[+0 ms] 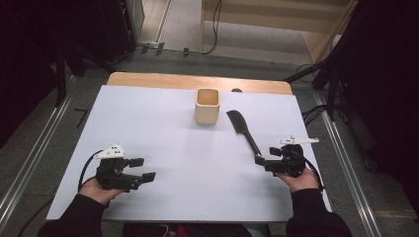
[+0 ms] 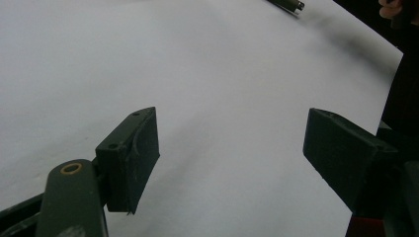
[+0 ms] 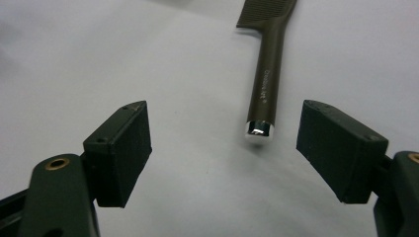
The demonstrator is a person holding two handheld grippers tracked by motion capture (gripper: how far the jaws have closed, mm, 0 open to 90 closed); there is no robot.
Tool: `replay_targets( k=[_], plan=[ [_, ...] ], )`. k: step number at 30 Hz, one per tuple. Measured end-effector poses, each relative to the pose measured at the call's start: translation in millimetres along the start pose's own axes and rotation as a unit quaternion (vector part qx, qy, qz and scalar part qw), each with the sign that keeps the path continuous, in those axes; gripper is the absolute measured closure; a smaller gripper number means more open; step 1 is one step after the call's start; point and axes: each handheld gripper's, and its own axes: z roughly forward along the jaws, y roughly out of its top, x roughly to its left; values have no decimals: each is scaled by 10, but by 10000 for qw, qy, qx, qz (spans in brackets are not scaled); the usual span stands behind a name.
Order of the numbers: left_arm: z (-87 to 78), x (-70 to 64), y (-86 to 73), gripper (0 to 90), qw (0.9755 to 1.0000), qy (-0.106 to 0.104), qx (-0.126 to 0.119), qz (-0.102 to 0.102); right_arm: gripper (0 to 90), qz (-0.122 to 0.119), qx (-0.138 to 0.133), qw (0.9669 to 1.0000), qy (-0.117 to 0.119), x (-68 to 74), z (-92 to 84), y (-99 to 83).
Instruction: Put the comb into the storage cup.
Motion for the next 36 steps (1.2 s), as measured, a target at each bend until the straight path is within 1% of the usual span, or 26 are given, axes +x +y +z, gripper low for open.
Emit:
replay_targets(
  k=[3, 5, 7, 10, 26, 33, 36],
  plan=[
    [3, 0, -2, 222, 10000, 1, -4, 1, 196, 45, -87, 9999, -74, -22, 16, 45],
    [1, 1, -2, 222, 10000, -2, 0, 0, 196, -20, -85, 9998, -161, -35, 37, 70],
    [4, 2, -2, 222, 10000, -4, -5, -13, 196, 7, -50, 9997, -228, -54, 63, 92],
    [6, -2, -3, 222, 10000, -12, -3, -2, 196, 59, -73, 9996, -277, -80, 77, 128],
    [12, 0, 0, 222, 10000, -17, 3, -14, 196, 148, -279, 9988, -362, -76, 155, 332],
    [11, 0, 0, 222, 10000, -19, 8, -7, 196, 151, -332, 9983, -447, -70, 192, 411],
    [12, -1, 1, 222, 10000, -17, 10, -6, 196, 114, -351, 9980, -513, -70, 209, 437]
  ],
)
